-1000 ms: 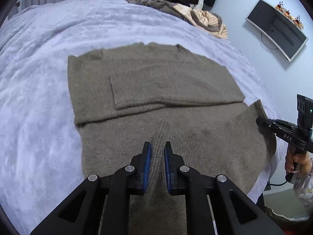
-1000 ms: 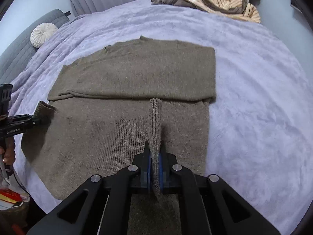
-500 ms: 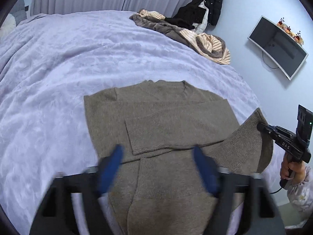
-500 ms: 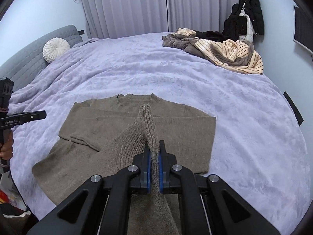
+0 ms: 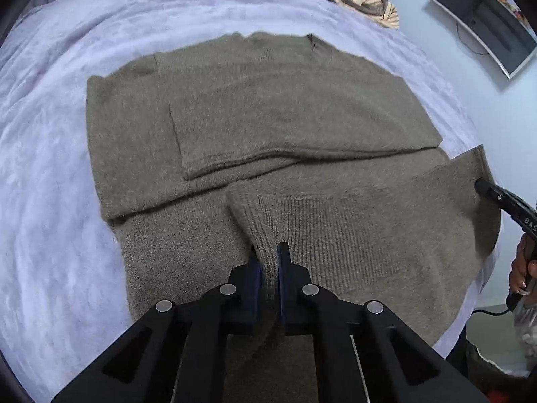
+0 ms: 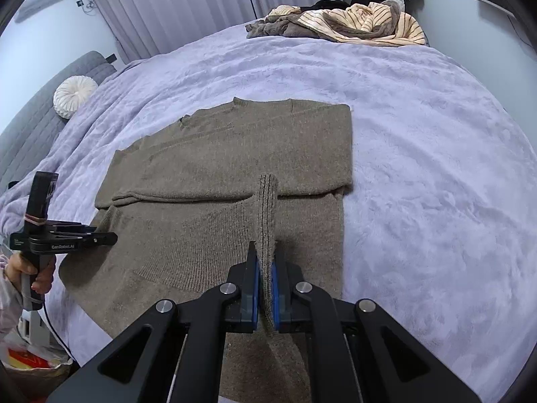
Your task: Fold small clothes
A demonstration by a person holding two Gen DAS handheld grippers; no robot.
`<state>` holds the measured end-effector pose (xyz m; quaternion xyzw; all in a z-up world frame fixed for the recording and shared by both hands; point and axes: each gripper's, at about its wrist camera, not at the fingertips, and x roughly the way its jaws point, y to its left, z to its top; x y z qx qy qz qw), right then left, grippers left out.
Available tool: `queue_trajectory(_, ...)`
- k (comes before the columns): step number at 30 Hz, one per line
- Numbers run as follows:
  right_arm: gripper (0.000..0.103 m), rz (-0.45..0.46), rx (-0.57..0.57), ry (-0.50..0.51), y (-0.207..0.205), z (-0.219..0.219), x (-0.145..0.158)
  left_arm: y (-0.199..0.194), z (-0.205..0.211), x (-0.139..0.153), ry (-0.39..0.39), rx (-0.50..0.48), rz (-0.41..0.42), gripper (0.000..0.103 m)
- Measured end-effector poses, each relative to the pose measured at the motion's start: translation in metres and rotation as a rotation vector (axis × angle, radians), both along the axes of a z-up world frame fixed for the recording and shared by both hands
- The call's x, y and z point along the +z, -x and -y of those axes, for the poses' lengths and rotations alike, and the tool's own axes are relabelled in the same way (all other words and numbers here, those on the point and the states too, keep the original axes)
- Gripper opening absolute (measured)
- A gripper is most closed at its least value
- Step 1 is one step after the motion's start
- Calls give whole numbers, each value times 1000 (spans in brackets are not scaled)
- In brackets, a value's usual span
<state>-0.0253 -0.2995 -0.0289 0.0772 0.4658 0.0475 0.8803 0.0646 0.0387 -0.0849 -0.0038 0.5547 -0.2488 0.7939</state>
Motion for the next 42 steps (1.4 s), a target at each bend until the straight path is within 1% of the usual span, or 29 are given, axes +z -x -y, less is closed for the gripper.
queue_trajectory(3,6,39,1,24,4,-5,10,19,-13,35,80,23,120,9)
queue_trajectory(8,6,162,5,74,-4,-9,48,27,-33,93,129,65,292,9)
queue_trajectory(10,6,210,12,94,-18,-10,65,17,-36,113,139,78,352,9)
queue_trajectory(12,6,246,23,109,-37,-12,79,3,-35,126,128,96,406,9)
queue_trajectory(15,6,282,44,135,-73,-16,92,-34,-35,131,126,135,426,9)
queue_trajectory(18,6,285,61,170,-116,-19,89,-71,-32,121,88,171,438,9)
queue_trajectory(19,6,272,62,178,-131,-19,83,-84,-30,113,74,181,431,9)
queue_trajectory(20,6,256,62,176,-144,-17,76,-99,-29,102,63,196,405,9)
queue_trajectory(22,6,210,61,149,-168,-14,55,-122,-26,75,50,215,353,9)
queue_trajectory(24,6,159,60,143,-189,-12,29,-140,-22,47,19,232,304,10)
queue_trajectory(27,6,89,52,149,-209,-10,-10,-155,-22,11,-40,277,256,10)
queue_trajectory(30,6,28,25,127,-221,-3,-41,-166,-31,-14,-105,339,216,10)
queue_trajectory(31,6,8,13,120,-225,1,-50,-169,-37,-21,-113,358,193,17)
queue_trajectory(32,6,-6,6,107,-227,4,-57,-168,-42,-24,-114,376,180,28)
queue_trajectory(33,6,-19,-3,80,-228,9,-62,-167,-50,-24,-127,409,188,53)
queue_trajectory(34,6,-21,-19,55,-226,15,-64,-164,-56,-22,-140,436,214,63)
queue_trajectory(35,14,-20,-37,39,-226,20,-63,-161,-61,-19,-156,451,230,63)
queue_trajectory(36,24,-24,-73,48,-226,25,-61,-160,-66,-16,-183,463,232,63)
queue_trajectory(37,42,-23,-117,65,-224,32,-58,-159,-70,-14,-199,469,231,63)
queue_trajectory(38,44,-14,-152,61,-221,38,-54,-158,-75,-11,-204,475,231,63)
queue_trajectory(39,44,-4,-181,32,-216,46,-49,-155,-79,-7,-190,476,232,63)
queue_trajectory(41,43,14,-218,-16,-206,56,-39,-148,-84,4,-138,468,234,63)
queue_trajectory(42,41,32,-224,-47,-199,60,-34,-145,-83,9,-107,454,232,63)
